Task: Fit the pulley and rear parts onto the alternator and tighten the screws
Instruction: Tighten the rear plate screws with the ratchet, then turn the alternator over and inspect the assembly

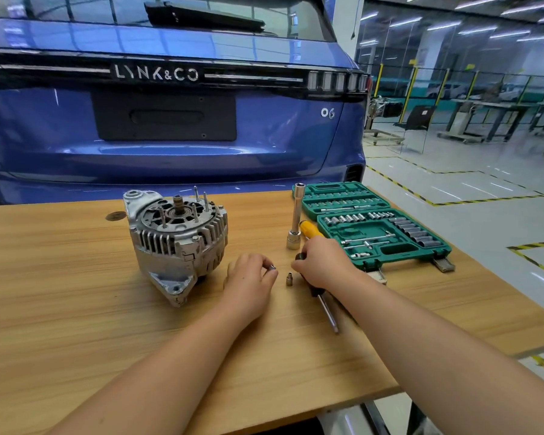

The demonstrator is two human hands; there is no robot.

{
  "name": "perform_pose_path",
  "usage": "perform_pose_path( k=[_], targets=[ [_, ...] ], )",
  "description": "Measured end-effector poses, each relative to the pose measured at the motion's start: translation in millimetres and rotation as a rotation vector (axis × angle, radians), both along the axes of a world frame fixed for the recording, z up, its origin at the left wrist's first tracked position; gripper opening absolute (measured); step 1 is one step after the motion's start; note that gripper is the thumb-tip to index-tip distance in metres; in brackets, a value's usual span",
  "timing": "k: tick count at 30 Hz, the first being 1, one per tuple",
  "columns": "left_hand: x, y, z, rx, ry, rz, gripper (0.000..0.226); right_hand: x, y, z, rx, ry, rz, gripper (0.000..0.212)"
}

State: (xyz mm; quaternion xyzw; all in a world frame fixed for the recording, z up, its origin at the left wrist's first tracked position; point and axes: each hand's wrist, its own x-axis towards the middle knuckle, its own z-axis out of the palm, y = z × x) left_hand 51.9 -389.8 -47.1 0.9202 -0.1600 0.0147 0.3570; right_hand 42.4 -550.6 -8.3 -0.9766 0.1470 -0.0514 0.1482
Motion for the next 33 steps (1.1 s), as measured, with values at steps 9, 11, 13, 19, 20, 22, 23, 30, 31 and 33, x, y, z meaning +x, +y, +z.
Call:
perform_pose_path(
  k=[9,11,13,19,20,22,23,30,31,33],
  targets=[
    [26,-20,-4,-0.042,-0.005,-0.005,0.018,11,2,-18,-0.183,0.076,0.033,0.037],
    [28,-23,-6,-0.032,-0.022,-0.033,0.018,6,0,-18,-0.173,0.046,0.041,0.037],
    [29,-24,-9,-0.032,-0.036,-0.062,0.023,3,-3,-17,-0.165,0.003,0.059,0.034],
    [21,-19,-7,-0.031,-0.057,-0.135,0.042,-8,0,3,0.158,-0.297,0.052,0.035],
    [17,-17,-6,-0.021,-0.07,-0.151,0.043,-9,5,8,0.217,-0.344,0.051,0.035],
    [4,-7,-4,0.01,-0.104,-0.192,0.044,-9,21,16,0.348,-0.435,0.058,0.036],
    [-4,-1,-4,0.018,-0.116,-0.22,0.045,-8,32,20,0.439,-0.462,0.047,0.038],
    [-48,84,30,-0.064,-0.404,-0.309,0.014,8,130,32,1.254,-0.005,-0.026,0.096],
    [-52,98,35,-0.084,-0.476,-0.313,0.012,10,140,32,1.283,0.018,0.014,0.096],
    [-59,124,43,-0.086,-0.597,-0.311,0.011,12,153,29,1.371,0.015,0.05,0.091]
  ],
)
